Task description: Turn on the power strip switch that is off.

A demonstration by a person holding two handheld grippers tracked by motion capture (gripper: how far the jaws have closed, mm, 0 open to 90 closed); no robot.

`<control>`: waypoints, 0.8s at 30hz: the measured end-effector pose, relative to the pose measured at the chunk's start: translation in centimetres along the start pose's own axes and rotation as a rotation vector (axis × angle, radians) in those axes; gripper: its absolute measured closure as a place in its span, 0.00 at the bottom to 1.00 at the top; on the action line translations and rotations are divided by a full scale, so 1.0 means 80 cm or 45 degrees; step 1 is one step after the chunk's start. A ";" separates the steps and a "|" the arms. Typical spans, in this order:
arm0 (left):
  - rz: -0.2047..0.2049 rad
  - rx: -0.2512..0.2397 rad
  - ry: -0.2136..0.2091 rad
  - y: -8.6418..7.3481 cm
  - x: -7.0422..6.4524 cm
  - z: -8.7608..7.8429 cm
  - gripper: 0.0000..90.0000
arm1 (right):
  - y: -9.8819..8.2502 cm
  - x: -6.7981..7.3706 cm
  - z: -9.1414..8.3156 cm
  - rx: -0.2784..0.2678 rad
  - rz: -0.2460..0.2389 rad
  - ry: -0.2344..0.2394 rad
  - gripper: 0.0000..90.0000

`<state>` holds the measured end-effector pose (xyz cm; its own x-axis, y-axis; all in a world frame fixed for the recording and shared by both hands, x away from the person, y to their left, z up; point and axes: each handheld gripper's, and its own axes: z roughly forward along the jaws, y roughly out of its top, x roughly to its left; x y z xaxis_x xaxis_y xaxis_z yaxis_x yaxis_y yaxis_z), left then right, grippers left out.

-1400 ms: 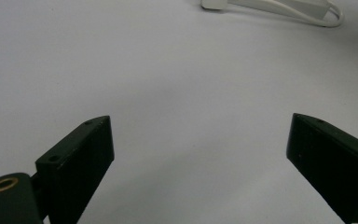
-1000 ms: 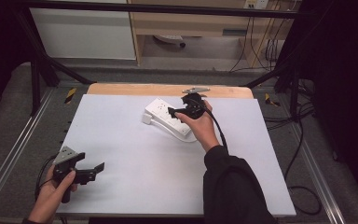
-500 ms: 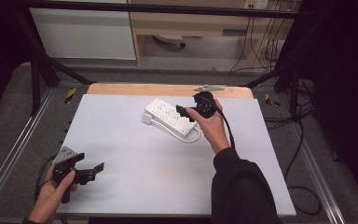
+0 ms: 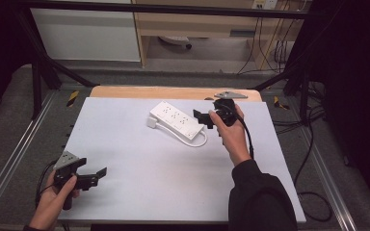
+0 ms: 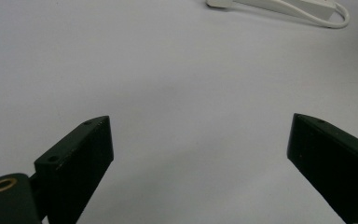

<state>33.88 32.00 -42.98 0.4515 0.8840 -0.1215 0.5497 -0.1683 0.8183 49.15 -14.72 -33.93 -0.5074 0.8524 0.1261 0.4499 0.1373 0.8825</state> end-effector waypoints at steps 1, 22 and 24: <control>-0.002 0.001 0.000 0.000 0.000 0.000 0.08 | -0.002 -0.001 -0.004 -0.007 -0.006 -0.004 0.06; -0.056 -0.020 -0.006 -0.002 0.005 -0.007 0.08 | -0.082 -0.030 -0.103 -0.152 0.011 -0.089 0.08; -0.059 -0.023 -0.007 -0.002 0.005 -0.008 0.08 | -0.092 -0.033 -0.110 -0.174 0.012 -0.099 0.08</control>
<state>33.52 32.69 -42.79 0.4300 0.8880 -0.1627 0.5572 -0.1193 0.8218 40.72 -22.40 -36.75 -0.4432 0.8904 0.1037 0.3472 0.0639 0.9356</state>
